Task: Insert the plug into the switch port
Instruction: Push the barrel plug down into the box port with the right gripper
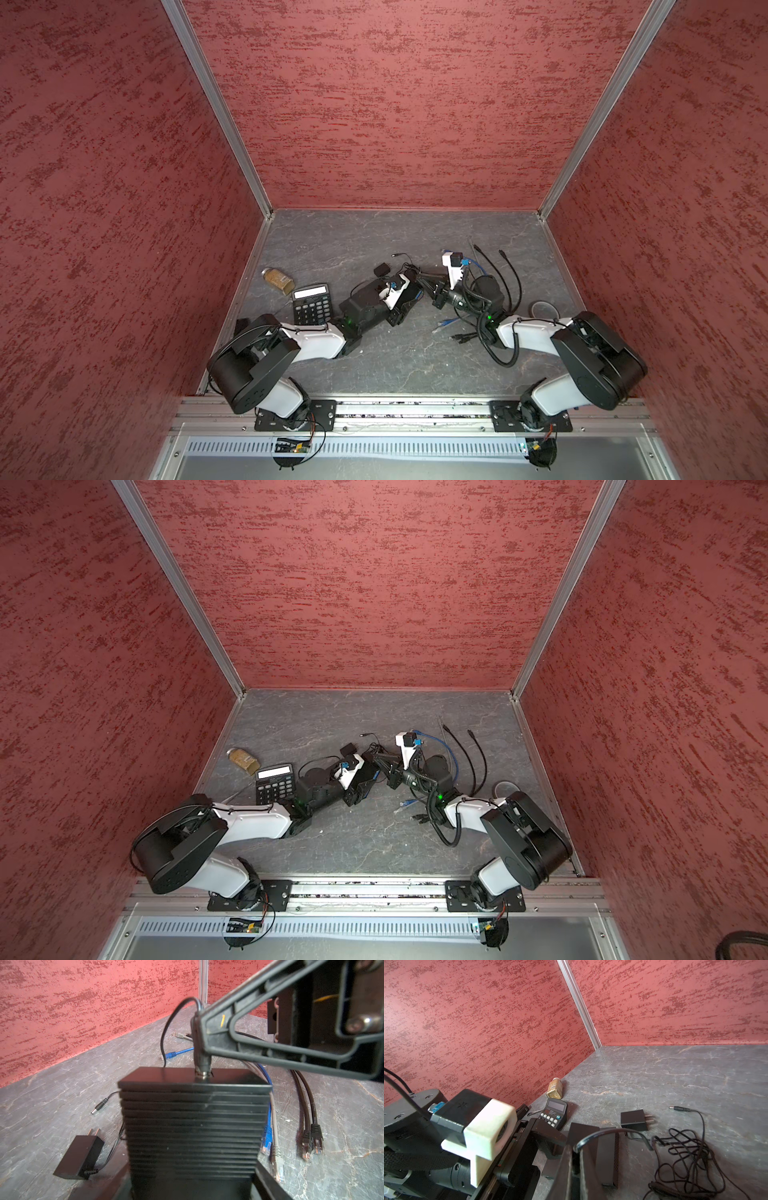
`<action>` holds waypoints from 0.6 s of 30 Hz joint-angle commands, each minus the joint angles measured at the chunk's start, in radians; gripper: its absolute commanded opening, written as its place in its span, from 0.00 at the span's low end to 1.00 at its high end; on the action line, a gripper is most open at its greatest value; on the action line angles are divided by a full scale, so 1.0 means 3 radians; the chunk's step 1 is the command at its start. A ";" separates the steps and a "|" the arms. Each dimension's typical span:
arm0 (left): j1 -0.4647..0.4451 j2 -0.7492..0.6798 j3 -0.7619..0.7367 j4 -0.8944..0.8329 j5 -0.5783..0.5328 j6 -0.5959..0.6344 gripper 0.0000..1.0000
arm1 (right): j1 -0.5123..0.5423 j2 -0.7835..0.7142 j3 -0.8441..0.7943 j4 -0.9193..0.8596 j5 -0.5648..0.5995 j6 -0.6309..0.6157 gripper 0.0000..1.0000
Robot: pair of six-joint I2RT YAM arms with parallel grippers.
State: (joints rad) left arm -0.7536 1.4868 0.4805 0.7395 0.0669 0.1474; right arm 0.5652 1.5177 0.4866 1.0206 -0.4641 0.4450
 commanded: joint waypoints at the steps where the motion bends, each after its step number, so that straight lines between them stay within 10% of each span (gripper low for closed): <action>1: -0.0055 -0.0184 0.0466 0.1444 0.0234 0.0088 0.41 | 0.0133 0.0238 -0.0149 -0.0881 -0.0301 0.0038 0.00; 18: 0.0003 -0.0154 0.0693 0.1384 0.0367 0.0244 0.40 | 0.0192 0.0257 -0.0134 -0.1123 -0.0233 -0.0092 0.00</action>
State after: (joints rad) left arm -0.7368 1.4940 0.5335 0.7155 0.0742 0.1749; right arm 0.5652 1.5227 0.5034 1.0386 -0.4149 0.4267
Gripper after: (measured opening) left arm 0.681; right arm 0.082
